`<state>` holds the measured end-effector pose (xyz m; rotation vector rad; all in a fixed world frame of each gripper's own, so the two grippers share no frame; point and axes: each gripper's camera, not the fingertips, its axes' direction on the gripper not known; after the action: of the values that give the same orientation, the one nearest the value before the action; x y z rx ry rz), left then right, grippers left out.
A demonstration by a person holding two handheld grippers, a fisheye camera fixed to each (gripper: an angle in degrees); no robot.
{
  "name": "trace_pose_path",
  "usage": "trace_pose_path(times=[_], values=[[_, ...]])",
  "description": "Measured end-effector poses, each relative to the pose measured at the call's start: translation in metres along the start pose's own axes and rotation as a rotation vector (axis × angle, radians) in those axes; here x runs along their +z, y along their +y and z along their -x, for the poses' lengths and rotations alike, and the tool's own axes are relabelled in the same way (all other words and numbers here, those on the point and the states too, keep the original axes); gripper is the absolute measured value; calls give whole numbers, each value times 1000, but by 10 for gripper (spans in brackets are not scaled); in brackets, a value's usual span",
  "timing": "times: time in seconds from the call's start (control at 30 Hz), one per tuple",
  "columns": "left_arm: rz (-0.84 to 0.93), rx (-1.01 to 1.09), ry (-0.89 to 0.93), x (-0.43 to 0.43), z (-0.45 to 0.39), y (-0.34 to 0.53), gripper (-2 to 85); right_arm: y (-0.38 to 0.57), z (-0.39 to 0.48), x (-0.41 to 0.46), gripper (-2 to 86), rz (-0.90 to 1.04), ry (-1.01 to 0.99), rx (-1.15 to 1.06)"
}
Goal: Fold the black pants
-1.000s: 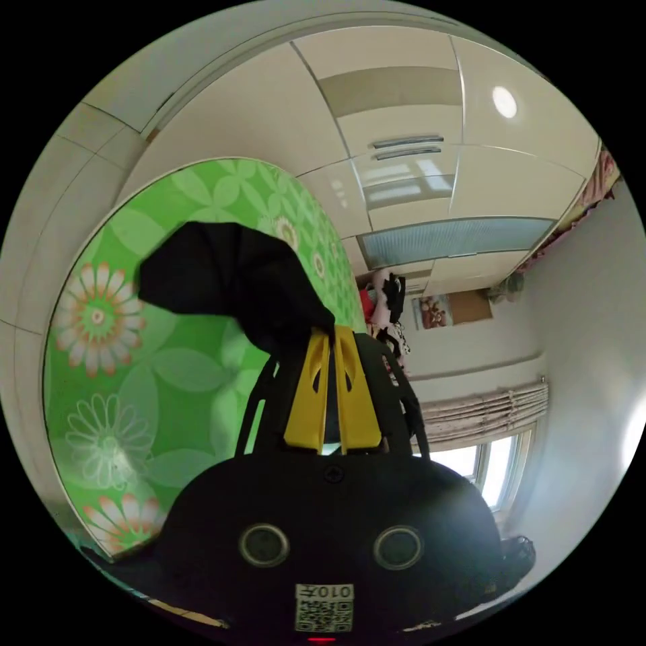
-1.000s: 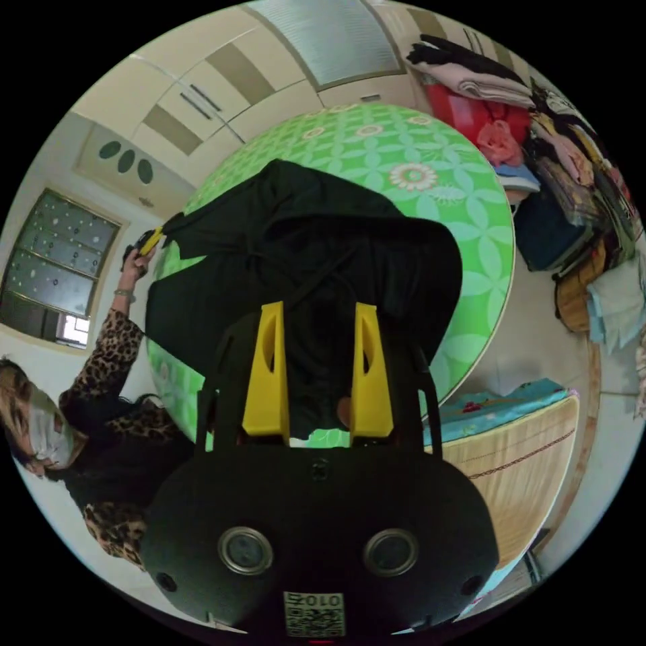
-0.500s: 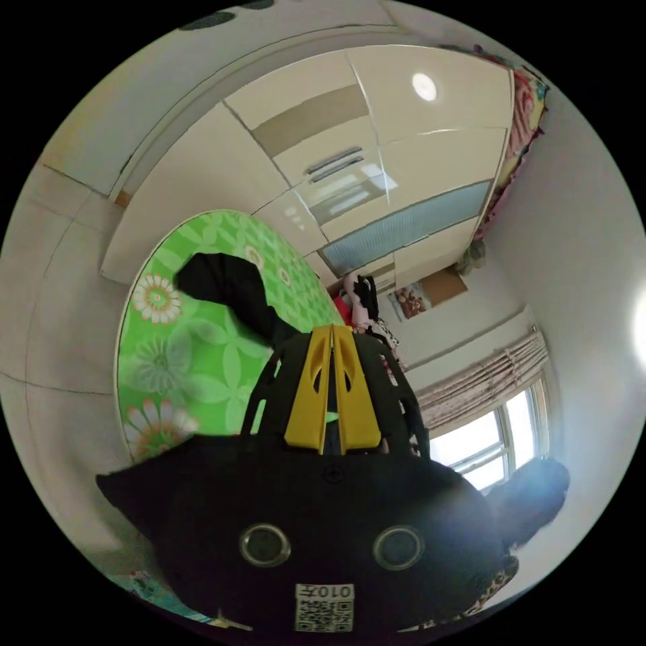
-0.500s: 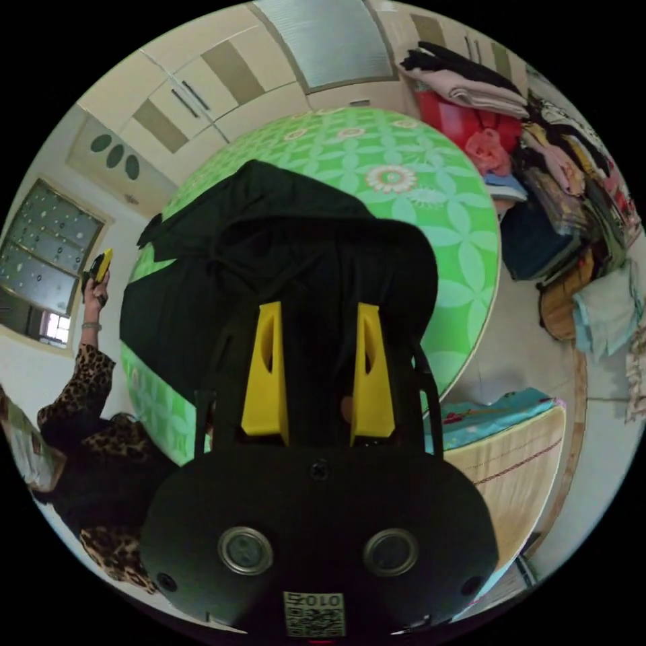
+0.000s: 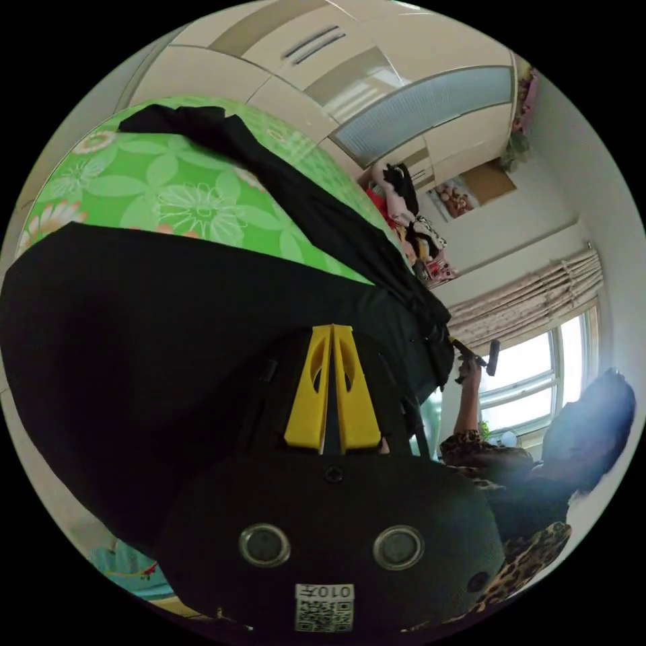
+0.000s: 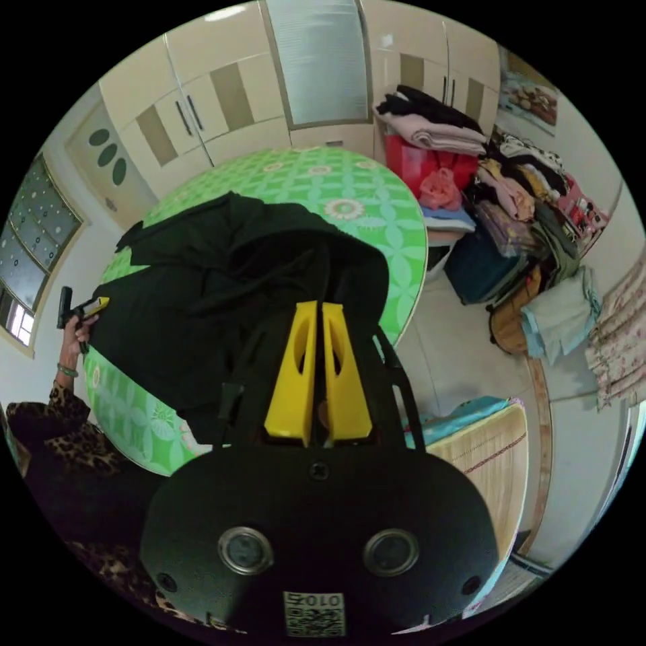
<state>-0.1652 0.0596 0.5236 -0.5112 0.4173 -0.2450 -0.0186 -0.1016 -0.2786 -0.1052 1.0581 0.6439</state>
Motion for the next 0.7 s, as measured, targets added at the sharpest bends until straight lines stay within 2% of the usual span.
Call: trace_pose_path(times=[0.03, 0.07, 0.17, 0.23, 0.37, 0.5, 0.57, 0.63, 0.7], values=[[6, 5, -1, -1, -3, 2, -1, -1, -6, 5, 46, 55, -16, 12], [17, 7, 22, -3, -6, 8, -1, 2, -9, 2, 55, 31, -18, 24], [2, -40, 110, -12, -4, 24, -1, 7, -1, -27, 102, -148, -94, -77], [6, -34, 112, -18, -10, 30, -1, 4, 5, -35, 115, -179, -127, -140], [8, -34, 119, -28, -25, 40, -1, -20, 7, -5, 123, 15, -179, -156], [14, -31, 122, -39, -41, 50, -1, -36, 4, 5, 116, 26, -243, -175], [18, -30, 125, -44, -47, 54, -1, -52, 7, 13, 72, 89, -134, -188], [30, -20, 128, -51, -53, 58, -1, -67, -4, -1, 45, 29, -56, -174], [32, -29, 146, -61, -57, 64, -2, -86, -31, -25, 41, -48, -150, -117]])
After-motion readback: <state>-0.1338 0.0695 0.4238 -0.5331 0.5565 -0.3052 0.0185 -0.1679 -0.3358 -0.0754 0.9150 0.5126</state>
